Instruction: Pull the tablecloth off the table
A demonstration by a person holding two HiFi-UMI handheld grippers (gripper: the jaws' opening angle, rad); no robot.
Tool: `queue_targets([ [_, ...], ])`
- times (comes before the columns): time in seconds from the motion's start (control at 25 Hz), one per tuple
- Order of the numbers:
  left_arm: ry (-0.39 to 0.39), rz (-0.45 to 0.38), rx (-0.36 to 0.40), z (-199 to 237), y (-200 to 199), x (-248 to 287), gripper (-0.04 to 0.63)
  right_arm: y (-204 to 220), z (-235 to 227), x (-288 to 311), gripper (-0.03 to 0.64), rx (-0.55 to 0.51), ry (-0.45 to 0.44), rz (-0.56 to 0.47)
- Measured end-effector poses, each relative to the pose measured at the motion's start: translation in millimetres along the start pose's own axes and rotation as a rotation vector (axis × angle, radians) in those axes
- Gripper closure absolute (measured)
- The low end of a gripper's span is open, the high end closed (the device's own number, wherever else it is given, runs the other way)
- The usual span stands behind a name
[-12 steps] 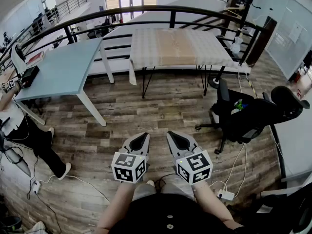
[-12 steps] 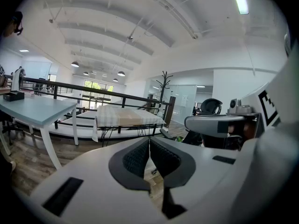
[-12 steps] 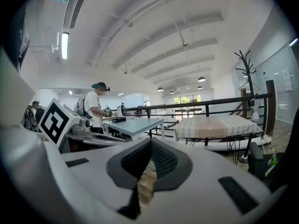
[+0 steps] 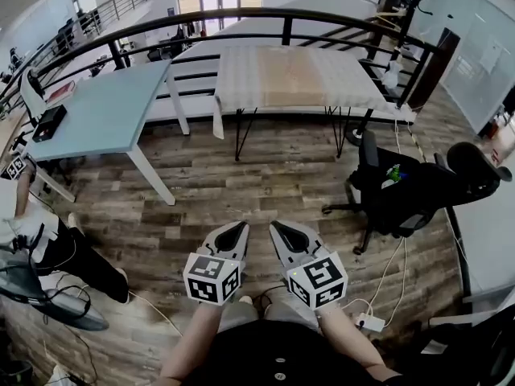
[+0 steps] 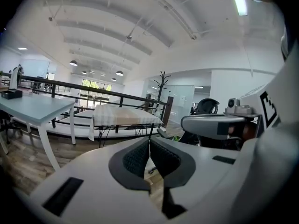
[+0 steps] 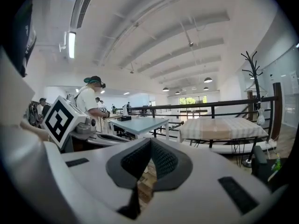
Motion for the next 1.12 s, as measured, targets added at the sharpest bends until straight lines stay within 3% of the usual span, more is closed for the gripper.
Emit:
queue_targets([
  [0.2,-0.004,-0.016,-0.009,-7,1,1,0.577,7,6,-8,0.591,0.012,-0.044,-0.007],
  [0.6,0.016,0.003,-0.025,-10,9,26,0.577,31,-13,-2,0.590,0.014,-0.033,0.037],
  [0.84,0.011,0.000,-0.040,40,-12,60,0.577,11,-48,48,0.590,0.031,0.006,0.015],
  [1.12,0.024,-0.018,-0.037,132,-69,113,0.577,-37,-90,154,0.589,0.015,0.032,0.010],
])
Point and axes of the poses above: the fingertips, and each gripper's own axes: x forward along the fingers, z to its left, y out of its underside, the point moved 1 cm from there along -x, backward along the fingers, and after that the axes turned 8 degrees about z, right-handed, at the moved point
